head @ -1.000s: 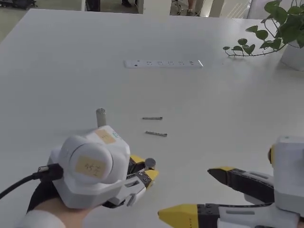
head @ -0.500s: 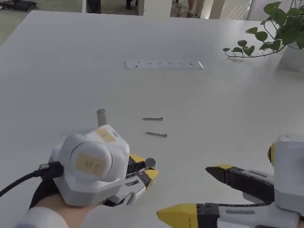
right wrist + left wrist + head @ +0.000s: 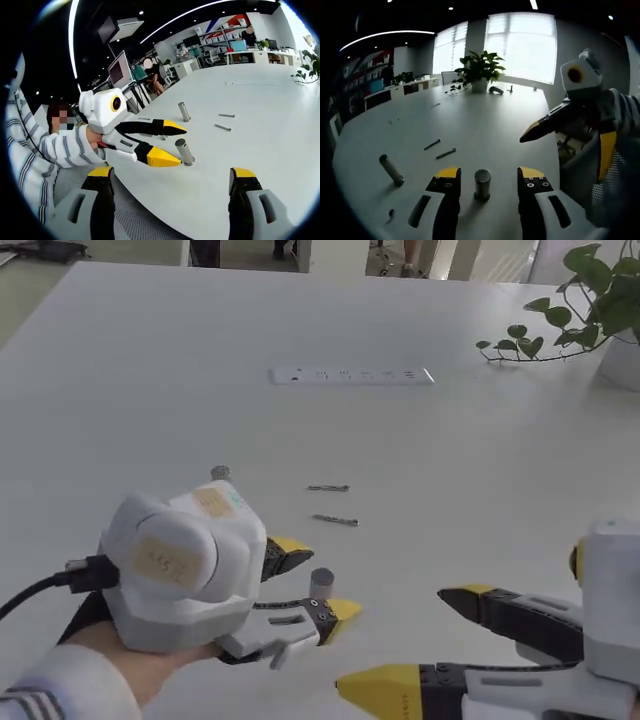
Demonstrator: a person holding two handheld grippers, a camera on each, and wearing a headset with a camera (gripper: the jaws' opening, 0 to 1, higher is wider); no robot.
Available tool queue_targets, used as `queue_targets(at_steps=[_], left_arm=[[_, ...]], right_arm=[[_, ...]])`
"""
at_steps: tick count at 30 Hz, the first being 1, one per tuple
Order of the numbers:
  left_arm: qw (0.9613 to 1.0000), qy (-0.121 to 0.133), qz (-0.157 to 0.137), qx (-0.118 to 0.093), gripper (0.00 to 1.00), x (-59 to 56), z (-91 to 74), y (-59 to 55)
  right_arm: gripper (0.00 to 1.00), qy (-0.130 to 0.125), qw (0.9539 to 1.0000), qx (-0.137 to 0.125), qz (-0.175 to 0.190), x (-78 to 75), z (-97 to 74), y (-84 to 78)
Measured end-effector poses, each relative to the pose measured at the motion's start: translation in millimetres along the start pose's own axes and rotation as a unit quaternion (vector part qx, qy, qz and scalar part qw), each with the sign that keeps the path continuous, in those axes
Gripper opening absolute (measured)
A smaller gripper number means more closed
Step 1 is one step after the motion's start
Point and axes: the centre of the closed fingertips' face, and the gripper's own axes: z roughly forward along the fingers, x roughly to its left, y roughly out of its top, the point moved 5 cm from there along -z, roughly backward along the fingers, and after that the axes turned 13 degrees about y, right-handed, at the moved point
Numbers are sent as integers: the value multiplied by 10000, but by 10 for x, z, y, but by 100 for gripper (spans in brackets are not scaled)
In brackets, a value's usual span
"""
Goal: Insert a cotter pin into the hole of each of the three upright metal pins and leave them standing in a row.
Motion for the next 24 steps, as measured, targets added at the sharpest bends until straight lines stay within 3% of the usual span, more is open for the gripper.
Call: queue_targets(at_steps=[5, 14, 21, 24], left_arm=[[9999, -107, -56, -77, 48, 45, -107, 62], [9997, -171, -165, 32, 71, 136, -347, 68], [9995, 6, -284, 164, 85, 284, -550, 9], [9994, 144, -226, 213, 86, 362, -648, -52]], right_arm=[[94, 3, 10000, 19, -9, -6, 5, 3], [93, -18, 10000, 49, -5, -16, -2, 0], [93, -30, 9999, 107, -2, -31, -5, -5], [93, -36, 9999, 132, -19, -40, -8, 6]])
